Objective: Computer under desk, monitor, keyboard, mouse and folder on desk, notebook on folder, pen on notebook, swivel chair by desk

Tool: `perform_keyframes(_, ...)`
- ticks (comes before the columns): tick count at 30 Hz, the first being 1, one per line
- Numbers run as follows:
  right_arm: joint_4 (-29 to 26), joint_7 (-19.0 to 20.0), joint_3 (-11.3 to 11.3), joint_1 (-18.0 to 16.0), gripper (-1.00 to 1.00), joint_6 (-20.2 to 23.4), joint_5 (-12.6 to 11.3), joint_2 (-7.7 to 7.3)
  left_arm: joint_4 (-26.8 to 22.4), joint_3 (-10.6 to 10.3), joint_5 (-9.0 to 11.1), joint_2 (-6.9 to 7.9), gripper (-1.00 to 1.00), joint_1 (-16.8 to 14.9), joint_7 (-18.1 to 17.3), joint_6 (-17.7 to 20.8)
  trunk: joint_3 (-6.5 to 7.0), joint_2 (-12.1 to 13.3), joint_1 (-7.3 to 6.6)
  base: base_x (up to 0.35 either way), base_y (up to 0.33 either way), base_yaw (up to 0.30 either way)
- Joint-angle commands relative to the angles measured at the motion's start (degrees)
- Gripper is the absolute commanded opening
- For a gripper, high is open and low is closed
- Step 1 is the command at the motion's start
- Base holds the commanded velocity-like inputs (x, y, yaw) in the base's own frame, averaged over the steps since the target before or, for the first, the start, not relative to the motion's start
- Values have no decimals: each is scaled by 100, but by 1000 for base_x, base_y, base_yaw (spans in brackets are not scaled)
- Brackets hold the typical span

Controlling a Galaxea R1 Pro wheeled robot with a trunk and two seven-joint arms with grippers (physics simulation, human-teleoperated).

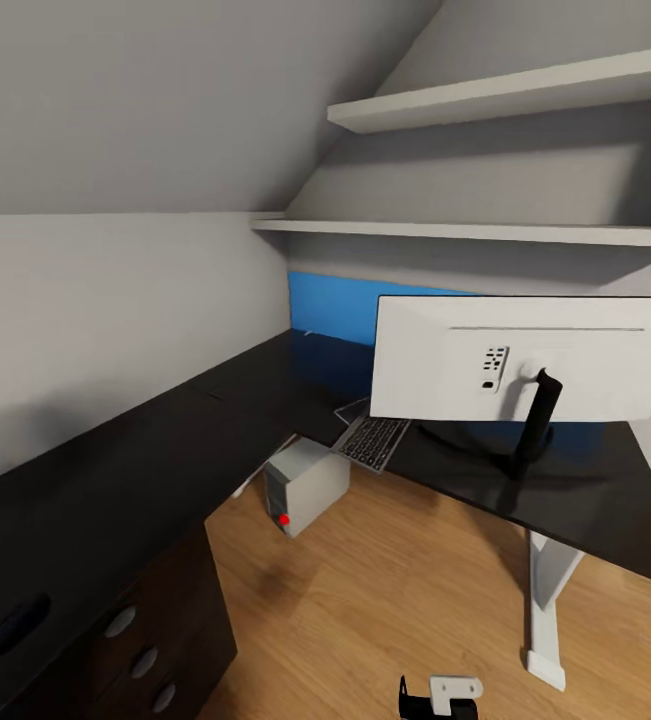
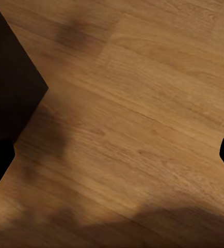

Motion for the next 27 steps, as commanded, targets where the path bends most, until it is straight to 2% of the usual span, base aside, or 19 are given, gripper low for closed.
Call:
perform_keyframes(1,11,-45,-20,-7,100,-14,62,1,3,-44,60,6,100,-6,44,-27,-5,-3,0,-2,6,-24)
perform_keyframes(9,6,-44,-26,-7,100,-27,56,-48,3,-43,62,-3,100,-6,47,-26,-5,-3,0,0,1,-5)
perform_keyframes(14,3,-45,-33,-7,100,-327,53,-40,-6,-34,68,-1,100,-8,59,-28,-5,-3,0,0,0,0)
perform_keyframes(15,-498,-71,14,-17,100,-911,93,-23,-294,3,86,-5,100,-6,80,-20,-5,-3,0,0,0,0)
perform_keyframes(19,-1426,-80,13,-28,100,-829,78,-37,-580,18,134,-10,100,-6,86,0,-5,-3,0,0,0,0)
perform_keyframes(21,-2002,-65,-6,-47,100,-640,33,-26,-756,17,270,-15,100,-7,93,27,-5,-3,0,0,0,0)
perform_keyframes(22,-2077,-61,-8,-55,100,-601,8,-21,-812,16,302,-14,100,-7,94,46,-5,-3,0,0,0,0)
perform_keyframes(24,-2240,-49,-12,-100,100,-476,-156,22,-1074,19,394,-14,100,-6,99,157,-5,-3,0,0,0,0)
perform_keyframes(26,-2338,-9,-14,-207,100,-330,-458,129,-1459,23,471,-10,100,-7,145,429,-5,-3,0,0,0,0)
perform_keyframes(27,-2379,60,-15,-304,100,-221,-725,203,-1745,27,526,-4,100,-7,201,721,-5,-3,0,0,0,0)
